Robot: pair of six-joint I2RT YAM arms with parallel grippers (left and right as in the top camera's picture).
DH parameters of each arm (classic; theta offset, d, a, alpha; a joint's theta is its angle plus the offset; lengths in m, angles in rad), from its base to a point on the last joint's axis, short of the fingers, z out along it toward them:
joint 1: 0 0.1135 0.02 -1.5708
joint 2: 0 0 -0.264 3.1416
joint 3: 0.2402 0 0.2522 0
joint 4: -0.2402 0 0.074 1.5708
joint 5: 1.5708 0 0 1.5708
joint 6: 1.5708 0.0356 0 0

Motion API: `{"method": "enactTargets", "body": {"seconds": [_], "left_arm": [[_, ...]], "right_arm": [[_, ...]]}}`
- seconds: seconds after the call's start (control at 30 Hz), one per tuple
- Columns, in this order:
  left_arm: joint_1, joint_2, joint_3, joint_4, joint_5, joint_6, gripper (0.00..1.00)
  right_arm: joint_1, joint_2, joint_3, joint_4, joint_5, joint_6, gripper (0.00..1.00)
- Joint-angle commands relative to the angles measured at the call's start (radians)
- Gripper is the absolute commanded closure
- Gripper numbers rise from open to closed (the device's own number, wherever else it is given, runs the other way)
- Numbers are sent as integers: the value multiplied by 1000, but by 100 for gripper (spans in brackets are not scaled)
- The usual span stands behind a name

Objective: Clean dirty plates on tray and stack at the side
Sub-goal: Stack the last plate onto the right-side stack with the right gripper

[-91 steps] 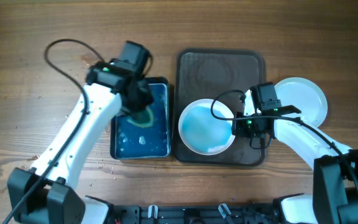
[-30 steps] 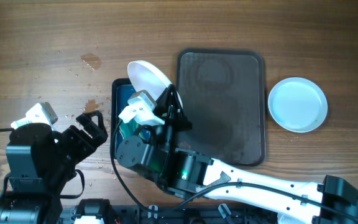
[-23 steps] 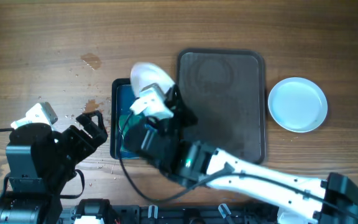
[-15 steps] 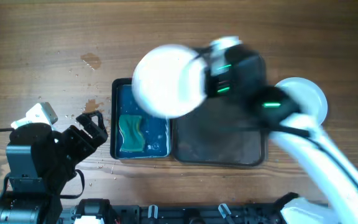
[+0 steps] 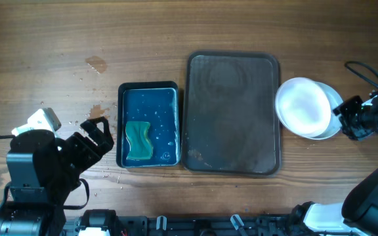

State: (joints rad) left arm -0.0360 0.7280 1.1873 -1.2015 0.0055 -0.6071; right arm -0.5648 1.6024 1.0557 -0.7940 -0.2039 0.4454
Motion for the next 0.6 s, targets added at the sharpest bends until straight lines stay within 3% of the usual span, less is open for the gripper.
{"method": "enactTargets", "body": {"seconds": [0.0,0.1,0.13,0.23,0.27,0.3,0.33,0.37,0.43,0.47,0.57], "left_arm": [[8,-1,13,3,1,1,0],[8,-1,13,3,1,1,0],[8,-1,13,3,1,1,0],[8,-1,13,3,1,1,0],[8,-1,13,3,1,1,0],[8,-1,13,3,1,1,0],[8,-1,13,3,1,1,0],[8,-1,13,3,1,1,0],[8,-1,13,3,1,2,0],[8,-1,13,3,1,1,0],[8,-1,13,3,1,1,0]], "right_arm": [[20,-124,38,-38,-81,-59,39],[101,-363,42,-116,-404,-244,49],[146,-449,42,-156,-433,-274,50],[323,-650,42,-303,-430,-353,68],[397,-695,42,-337,-434,-360,67],[475,-732,42,-357,-433,-359,62],[551,-760,42,-371,-433,-326,19],[606,-777,42,-373,-433,-194,0],[657,-784,42,-373,-412,49,0],[658,-779,42,-372,-354,61,0],[657,-784,42,-293,-207,-150,0]]}}
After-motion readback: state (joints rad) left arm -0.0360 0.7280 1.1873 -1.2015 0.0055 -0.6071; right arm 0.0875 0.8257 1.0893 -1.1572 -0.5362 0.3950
